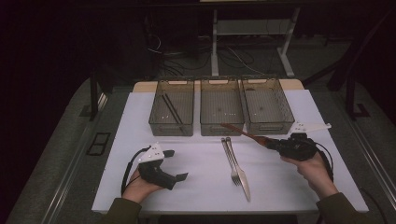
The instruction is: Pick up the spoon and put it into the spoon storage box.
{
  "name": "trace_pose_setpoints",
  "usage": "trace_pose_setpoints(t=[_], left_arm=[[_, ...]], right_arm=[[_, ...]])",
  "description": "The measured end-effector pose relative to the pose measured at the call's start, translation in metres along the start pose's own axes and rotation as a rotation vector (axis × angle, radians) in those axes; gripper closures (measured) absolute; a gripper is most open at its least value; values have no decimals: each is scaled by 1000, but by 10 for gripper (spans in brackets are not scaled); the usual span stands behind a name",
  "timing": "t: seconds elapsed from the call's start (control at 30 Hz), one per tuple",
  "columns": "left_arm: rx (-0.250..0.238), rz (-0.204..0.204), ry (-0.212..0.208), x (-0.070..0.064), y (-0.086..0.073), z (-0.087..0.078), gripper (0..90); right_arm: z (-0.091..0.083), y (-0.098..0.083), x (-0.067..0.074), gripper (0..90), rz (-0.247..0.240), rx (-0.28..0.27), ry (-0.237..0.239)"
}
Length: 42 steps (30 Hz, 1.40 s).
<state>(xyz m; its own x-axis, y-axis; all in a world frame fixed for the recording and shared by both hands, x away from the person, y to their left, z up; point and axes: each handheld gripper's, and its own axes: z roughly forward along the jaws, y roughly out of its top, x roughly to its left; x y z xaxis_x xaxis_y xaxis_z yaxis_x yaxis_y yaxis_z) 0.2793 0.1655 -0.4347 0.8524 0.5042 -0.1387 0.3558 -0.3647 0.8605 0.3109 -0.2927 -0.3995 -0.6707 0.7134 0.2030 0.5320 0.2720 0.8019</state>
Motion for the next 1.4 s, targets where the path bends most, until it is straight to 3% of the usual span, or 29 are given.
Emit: trace_pose_setpoints(t=[0.27,0.57,0.77,1.1,1.4], left_arm=[[0,4,-3,-4,2,2,0],[0,13,-3,-5,2,3,0],[-2,9,3,-4,2,2,0],[-7,9,-3,-6,3,2,0],[-6,9,-8,-7,3,3,0]], right_arm=[[5,17,-2,798,1,-15,-45],[21,43,-7,798,27,-13,-98],[32,63,-11,798,18,-11,-141],[63,96,-17,798,29,13,-202],[92,114,-21,798,59,52,-239]])
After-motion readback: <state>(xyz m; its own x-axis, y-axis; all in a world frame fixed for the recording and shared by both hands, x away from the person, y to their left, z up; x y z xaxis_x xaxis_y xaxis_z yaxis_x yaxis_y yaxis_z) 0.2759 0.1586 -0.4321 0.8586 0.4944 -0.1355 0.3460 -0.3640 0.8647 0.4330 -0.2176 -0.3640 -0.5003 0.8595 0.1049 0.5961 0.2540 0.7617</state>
